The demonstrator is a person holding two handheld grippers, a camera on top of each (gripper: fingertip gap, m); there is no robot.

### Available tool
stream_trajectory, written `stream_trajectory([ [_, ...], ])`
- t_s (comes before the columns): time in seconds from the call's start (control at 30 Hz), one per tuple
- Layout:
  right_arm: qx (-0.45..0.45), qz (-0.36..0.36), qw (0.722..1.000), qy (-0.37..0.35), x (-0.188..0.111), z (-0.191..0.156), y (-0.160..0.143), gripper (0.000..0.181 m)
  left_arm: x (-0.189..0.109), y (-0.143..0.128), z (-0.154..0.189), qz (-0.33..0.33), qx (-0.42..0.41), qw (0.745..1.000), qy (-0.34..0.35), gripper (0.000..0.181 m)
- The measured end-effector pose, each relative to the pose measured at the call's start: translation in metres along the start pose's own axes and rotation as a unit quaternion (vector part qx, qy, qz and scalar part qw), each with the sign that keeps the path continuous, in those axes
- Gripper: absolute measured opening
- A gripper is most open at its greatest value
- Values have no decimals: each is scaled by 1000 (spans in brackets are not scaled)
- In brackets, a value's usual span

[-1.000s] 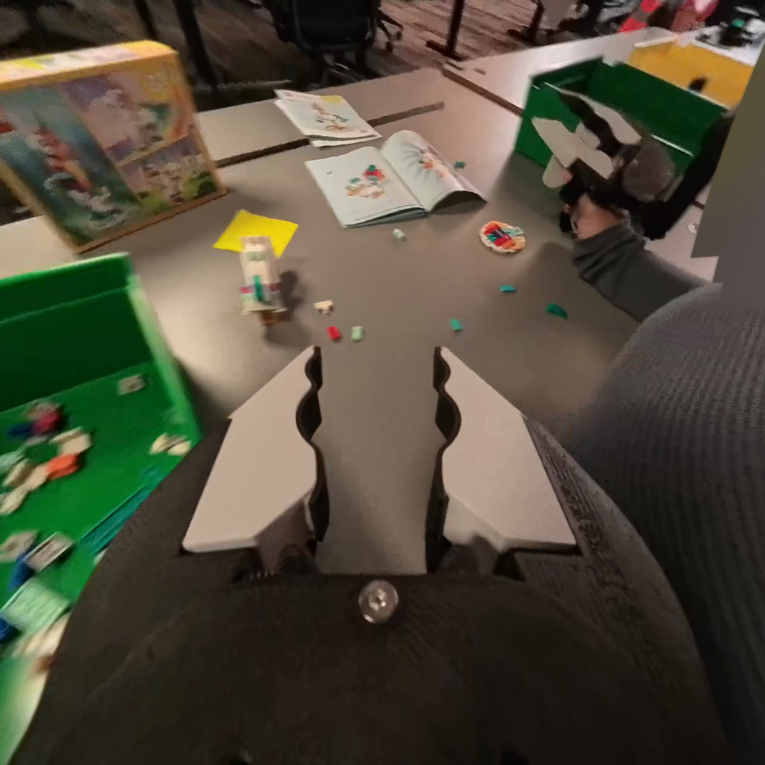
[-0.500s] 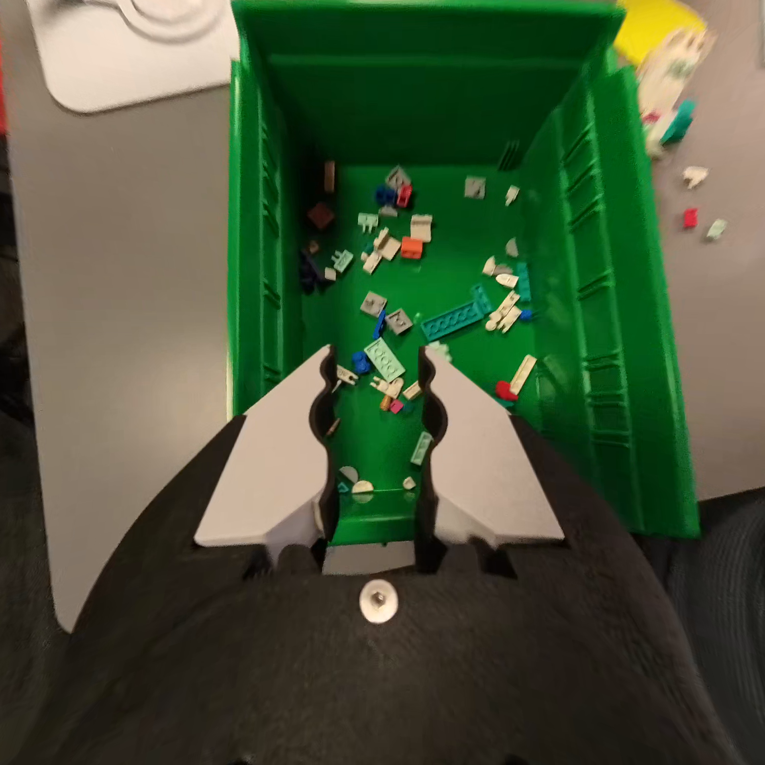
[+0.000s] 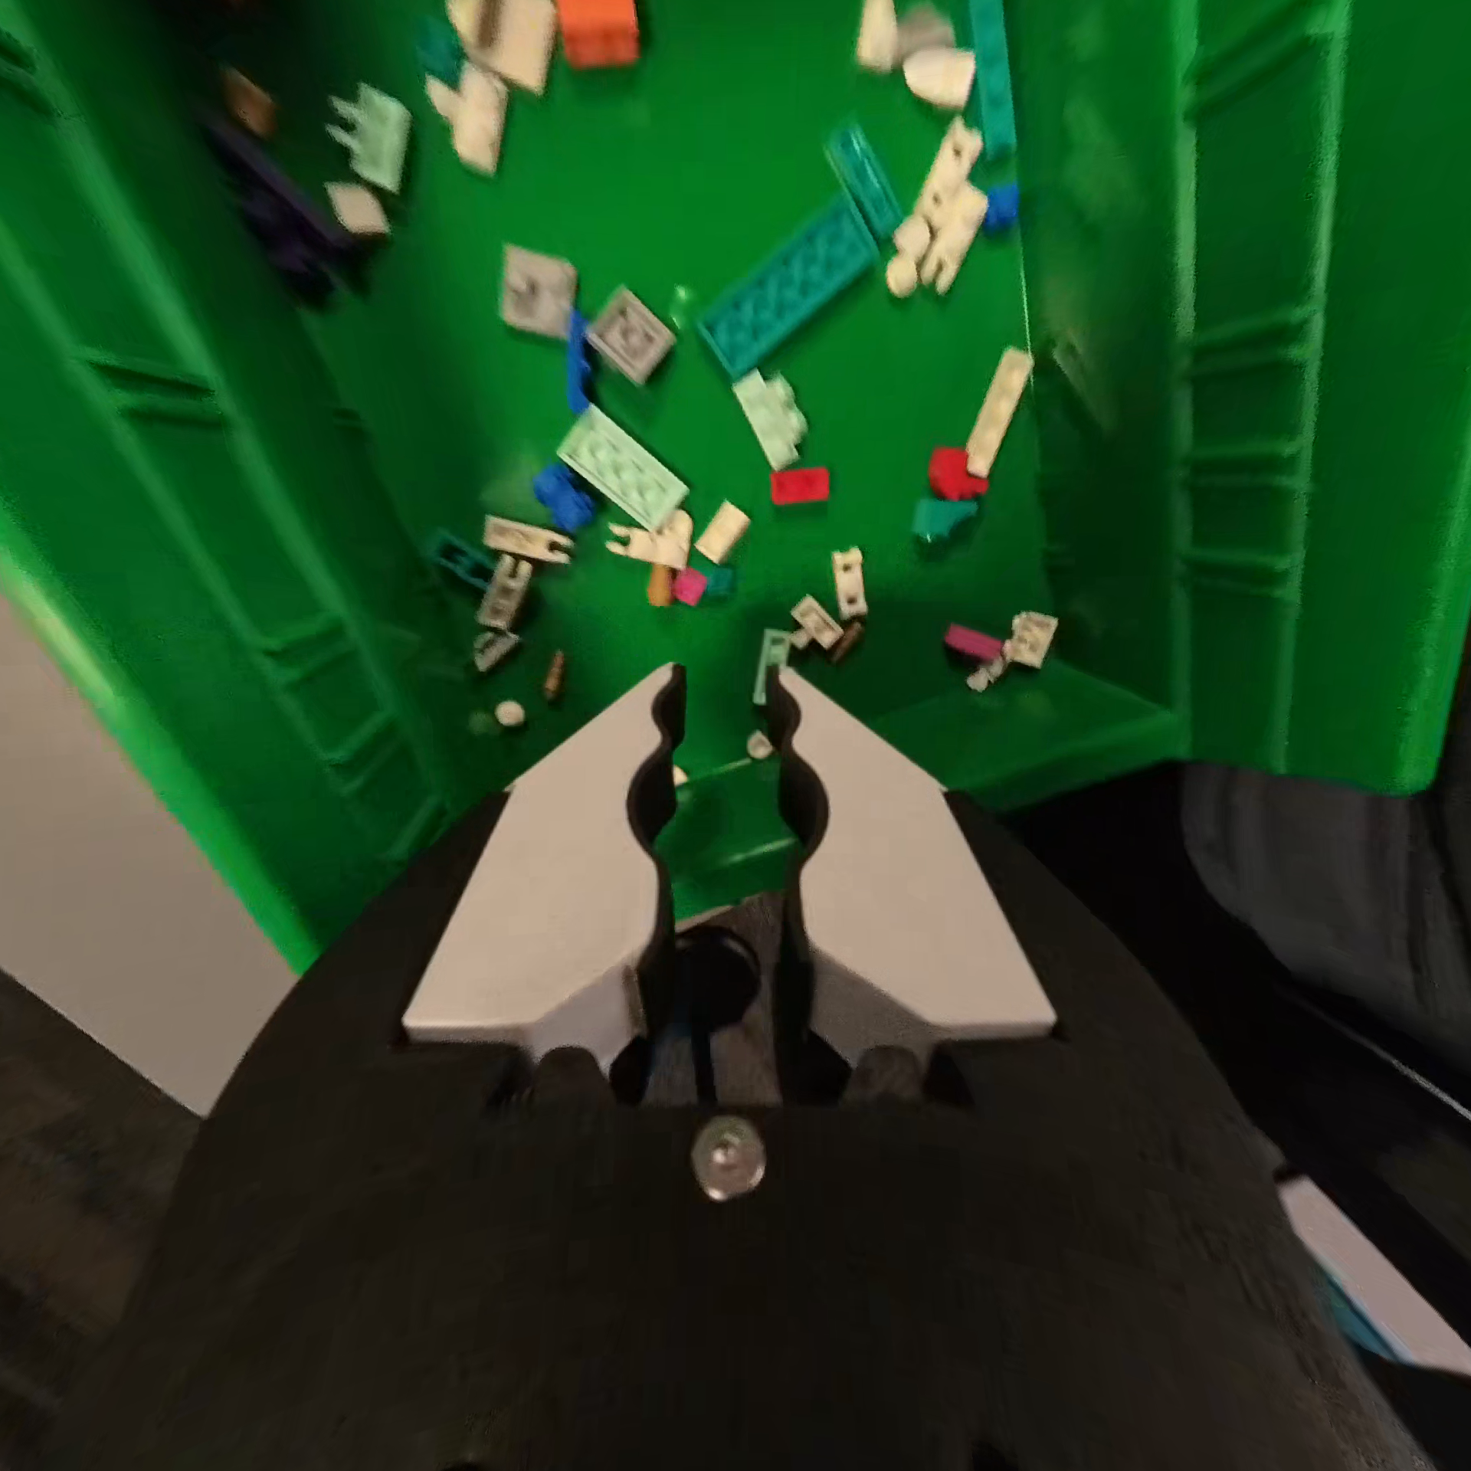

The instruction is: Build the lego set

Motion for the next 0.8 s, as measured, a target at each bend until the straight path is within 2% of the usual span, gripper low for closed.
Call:
stream_trajectory([
  [0.17, -8, -4, 1000, -1, 1, -1, 0, 40, 8, -16, 5, -109, 66, 991, 36, 17],
  [0.4, -4, 0, 1000, -1, 0, 0, 0, 40, 19, -25, 14, -191, 73, 979, 13, 18],
  [0.47, -2, 2, 1000, 0, 0, 0, 0, 40, 23, -26, 12, -205, 60, 976, 29, 27],
  [0.67, 4, 8, 1000, 0, -1, 1, 1, 40, 24, -26, 16, -219, 47, 974, 23, 17],
  [0.8, 7, 11, 1000, 0, -1, 1, 2, 40, 28, -30, 21, -241, 56, 969, 23, 18],
])
Point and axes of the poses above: each gripper's, where its closed fingertips meet, x out along the fingers, y out of its top, z = x × y across the jaws, the point moved 3 cm from there along -x, back along the fingers, and after that the axes turned 13 degrees about y, right-handed, at the moved point
